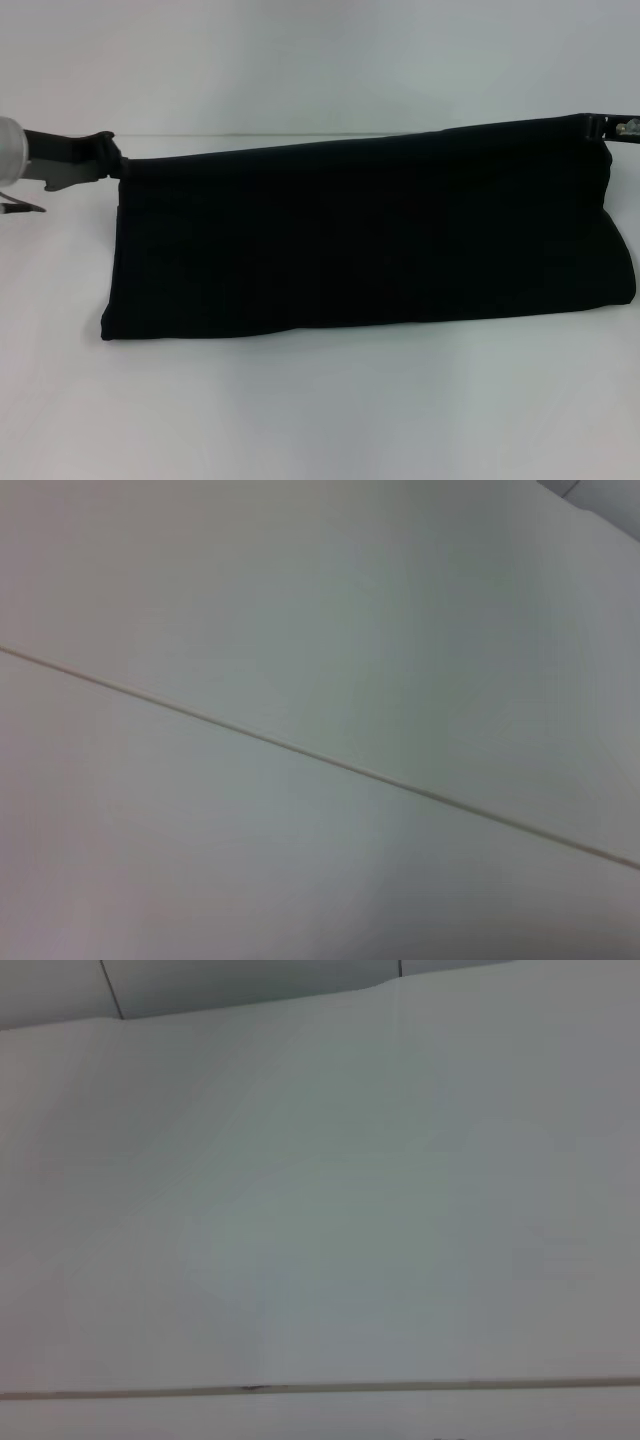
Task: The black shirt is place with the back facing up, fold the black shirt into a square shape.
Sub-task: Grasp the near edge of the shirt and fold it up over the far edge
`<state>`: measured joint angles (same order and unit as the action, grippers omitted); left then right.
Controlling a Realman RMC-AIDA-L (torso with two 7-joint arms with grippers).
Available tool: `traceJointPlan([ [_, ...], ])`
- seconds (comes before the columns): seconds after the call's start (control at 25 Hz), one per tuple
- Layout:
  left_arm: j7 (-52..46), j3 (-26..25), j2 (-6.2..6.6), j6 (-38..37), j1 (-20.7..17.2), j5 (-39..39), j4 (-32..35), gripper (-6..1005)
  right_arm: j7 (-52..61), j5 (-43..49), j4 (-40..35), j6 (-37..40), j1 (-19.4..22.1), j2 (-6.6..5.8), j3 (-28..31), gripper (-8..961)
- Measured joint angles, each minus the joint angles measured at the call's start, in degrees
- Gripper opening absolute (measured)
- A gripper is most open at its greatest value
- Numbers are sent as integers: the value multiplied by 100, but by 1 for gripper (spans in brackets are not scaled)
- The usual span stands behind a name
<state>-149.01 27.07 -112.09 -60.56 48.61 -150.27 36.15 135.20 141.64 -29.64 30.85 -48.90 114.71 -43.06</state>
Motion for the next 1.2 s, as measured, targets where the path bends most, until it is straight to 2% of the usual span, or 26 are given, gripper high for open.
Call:
traceJointPlan([
  [0.24,3,1,-123,167,34,3,-9,-2,-39,21,83,-257,-78,81,-51,101],
  [0.8,18,0,-199,360,27,-25,-143,-2,-49,12,487,-969,-148,160,-482,123],
  [1.04,62,0,-196,373,19,75,-174,-2,-12,-23,431,-882,-128,156,-454,132],
  [1.2,295,5,-170,351,13,409,-158,44,-14,-127,146,-555,-78,105,-424,139],
])
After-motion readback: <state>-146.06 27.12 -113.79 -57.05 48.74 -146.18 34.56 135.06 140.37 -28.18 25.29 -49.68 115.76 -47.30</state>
